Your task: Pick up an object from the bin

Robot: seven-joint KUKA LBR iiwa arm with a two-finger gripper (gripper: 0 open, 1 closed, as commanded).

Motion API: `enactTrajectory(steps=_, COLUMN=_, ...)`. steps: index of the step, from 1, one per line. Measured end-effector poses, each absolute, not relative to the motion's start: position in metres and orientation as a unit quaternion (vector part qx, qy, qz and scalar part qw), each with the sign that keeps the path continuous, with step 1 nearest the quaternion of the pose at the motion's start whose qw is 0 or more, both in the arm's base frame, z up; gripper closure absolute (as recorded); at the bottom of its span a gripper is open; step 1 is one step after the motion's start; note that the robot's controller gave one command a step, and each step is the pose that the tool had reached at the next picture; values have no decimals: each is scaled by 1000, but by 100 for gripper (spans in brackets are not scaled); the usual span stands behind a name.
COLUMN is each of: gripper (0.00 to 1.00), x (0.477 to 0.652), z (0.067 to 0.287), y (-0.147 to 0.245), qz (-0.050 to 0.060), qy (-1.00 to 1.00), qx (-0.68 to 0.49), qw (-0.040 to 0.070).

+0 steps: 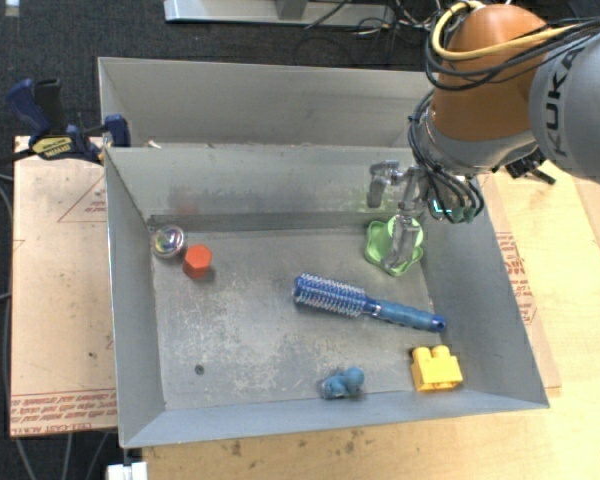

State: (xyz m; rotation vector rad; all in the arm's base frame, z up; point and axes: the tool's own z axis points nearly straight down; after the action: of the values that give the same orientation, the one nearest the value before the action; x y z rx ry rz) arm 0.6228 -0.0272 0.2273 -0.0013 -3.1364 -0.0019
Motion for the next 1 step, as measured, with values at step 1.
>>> enactTrajectory(steps=1, gripper=0, x=607, z=69, y=-25, qz=-1, qy=-996, qx=94, qw=4)
